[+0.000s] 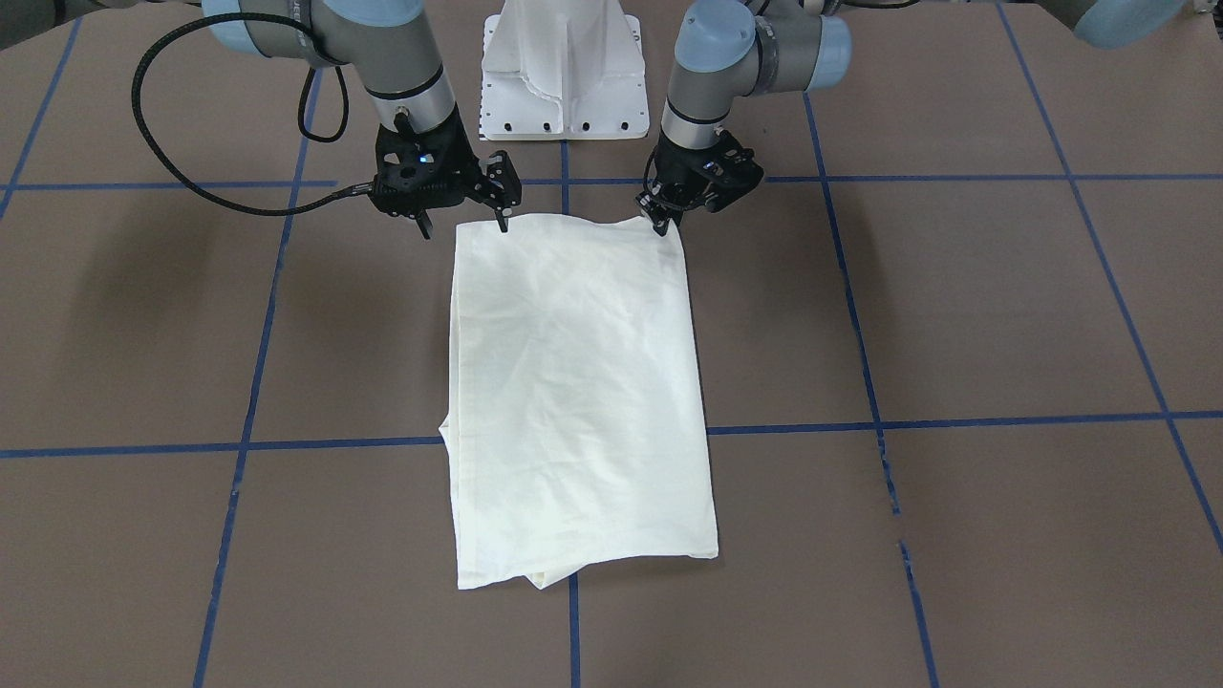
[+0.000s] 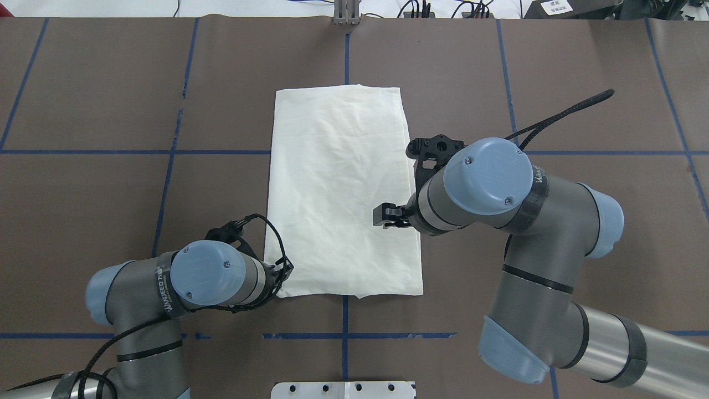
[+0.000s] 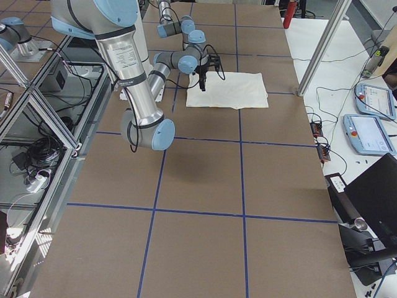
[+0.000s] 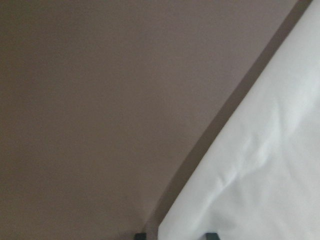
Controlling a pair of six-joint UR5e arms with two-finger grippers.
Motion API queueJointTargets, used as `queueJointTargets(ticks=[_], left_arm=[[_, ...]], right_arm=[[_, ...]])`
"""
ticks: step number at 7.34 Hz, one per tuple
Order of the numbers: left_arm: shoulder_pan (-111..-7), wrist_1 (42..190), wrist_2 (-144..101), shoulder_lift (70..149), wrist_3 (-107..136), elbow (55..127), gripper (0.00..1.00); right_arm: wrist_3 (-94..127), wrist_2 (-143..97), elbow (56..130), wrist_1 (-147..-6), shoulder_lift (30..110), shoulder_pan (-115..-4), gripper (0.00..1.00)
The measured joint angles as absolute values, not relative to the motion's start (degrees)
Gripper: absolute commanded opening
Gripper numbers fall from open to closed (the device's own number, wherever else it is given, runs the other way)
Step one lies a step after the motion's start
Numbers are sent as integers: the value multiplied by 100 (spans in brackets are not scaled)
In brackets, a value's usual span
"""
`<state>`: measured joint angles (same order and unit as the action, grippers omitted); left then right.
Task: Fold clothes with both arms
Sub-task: 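Move both grippers to the shirt's edge nearest the robot and grasp it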
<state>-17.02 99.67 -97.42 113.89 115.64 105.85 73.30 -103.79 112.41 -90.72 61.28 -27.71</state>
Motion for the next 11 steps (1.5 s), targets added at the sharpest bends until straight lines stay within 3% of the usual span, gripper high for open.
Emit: queueJointTargets(ticks=[4, 7, 11], left_arm=[[-1671, 9943, -9708, 11396, 11344, 10697, 0], [-1670, 9894, -9738, 11444, 10943, 10771, 0], [-1671, 9905, -9747, 11460, 10797, 10767, 0]], right_arm=[[7555, -10380, 11240, -9073, 6162, -2739, 100], [9006, -10266, 11170, -9074, 6165, -2311, 100], [10112, -9700, 10646, -9018, 6121, -1767, 100]])
